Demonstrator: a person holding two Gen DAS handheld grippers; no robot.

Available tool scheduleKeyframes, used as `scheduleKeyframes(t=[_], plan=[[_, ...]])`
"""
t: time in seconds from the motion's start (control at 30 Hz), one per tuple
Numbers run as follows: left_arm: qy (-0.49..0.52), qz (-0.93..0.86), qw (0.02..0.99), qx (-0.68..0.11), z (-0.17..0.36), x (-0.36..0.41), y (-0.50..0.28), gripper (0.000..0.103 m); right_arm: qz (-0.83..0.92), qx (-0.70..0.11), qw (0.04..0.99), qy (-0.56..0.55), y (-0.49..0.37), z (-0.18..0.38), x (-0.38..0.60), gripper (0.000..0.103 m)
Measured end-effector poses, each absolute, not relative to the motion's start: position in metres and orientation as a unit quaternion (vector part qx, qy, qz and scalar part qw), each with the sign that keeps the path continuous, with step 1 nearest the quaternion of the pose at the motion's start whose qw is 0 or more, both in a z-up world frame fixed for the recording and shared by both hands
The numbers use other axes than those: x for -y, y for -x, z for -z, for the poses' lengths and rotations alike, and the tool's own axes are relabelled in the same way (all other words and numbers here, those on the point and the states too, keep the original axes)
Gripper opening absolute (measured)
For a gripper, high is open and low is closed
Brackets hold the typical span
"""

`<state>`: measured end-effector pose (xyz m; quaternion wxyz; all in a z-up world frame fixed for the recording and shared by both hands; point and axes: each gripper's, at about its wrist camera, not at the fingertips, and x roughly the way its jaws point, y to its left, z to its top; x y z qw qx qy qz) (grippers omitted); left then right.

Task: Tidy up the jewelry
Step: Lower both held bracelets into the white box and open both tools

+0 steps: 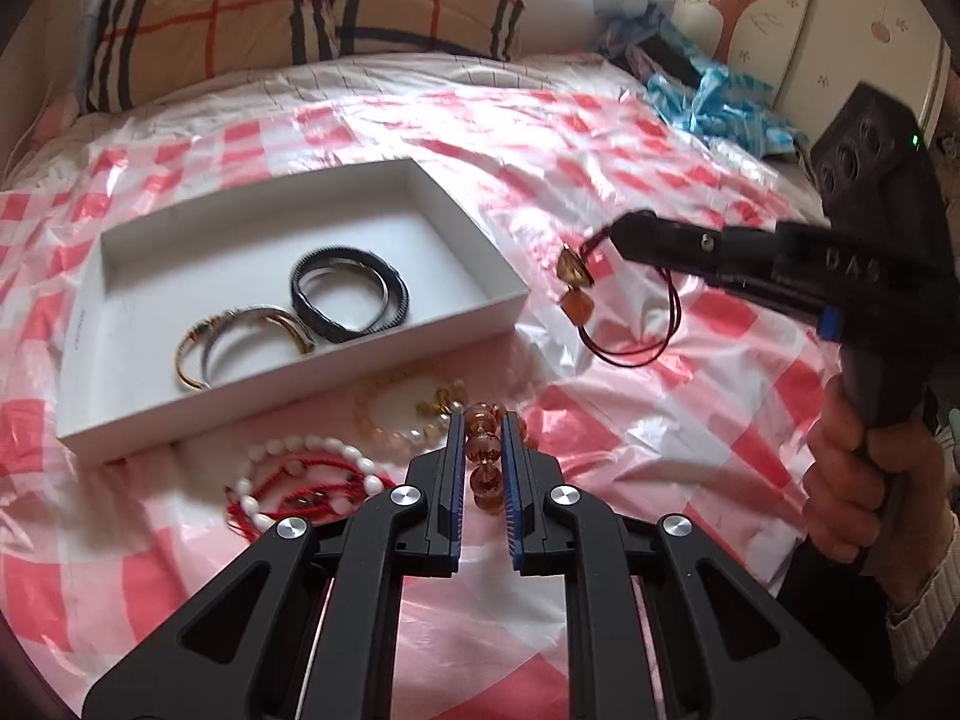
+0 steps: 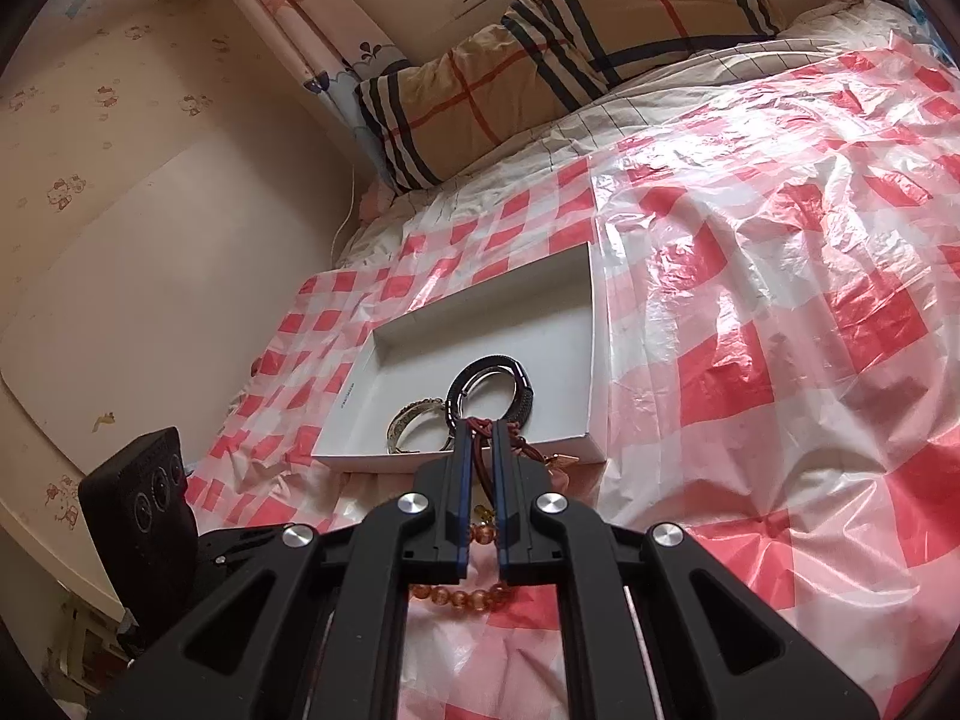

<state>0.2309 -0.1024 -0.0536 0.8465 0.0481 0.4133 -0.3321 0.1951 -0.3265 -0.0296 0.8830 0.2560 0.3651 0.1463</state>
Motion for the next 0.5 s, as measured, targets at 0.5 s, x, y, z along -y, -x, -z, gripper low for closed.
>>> scheduleKeyframes(t=[0.5], plan=[[-0.018,0.34,0.861,-0.377,0.015,0.083,-0.242,0.01,-0.172,-0.35,0.885,-0.254,-0.199,0.024,0.317,0.007]])
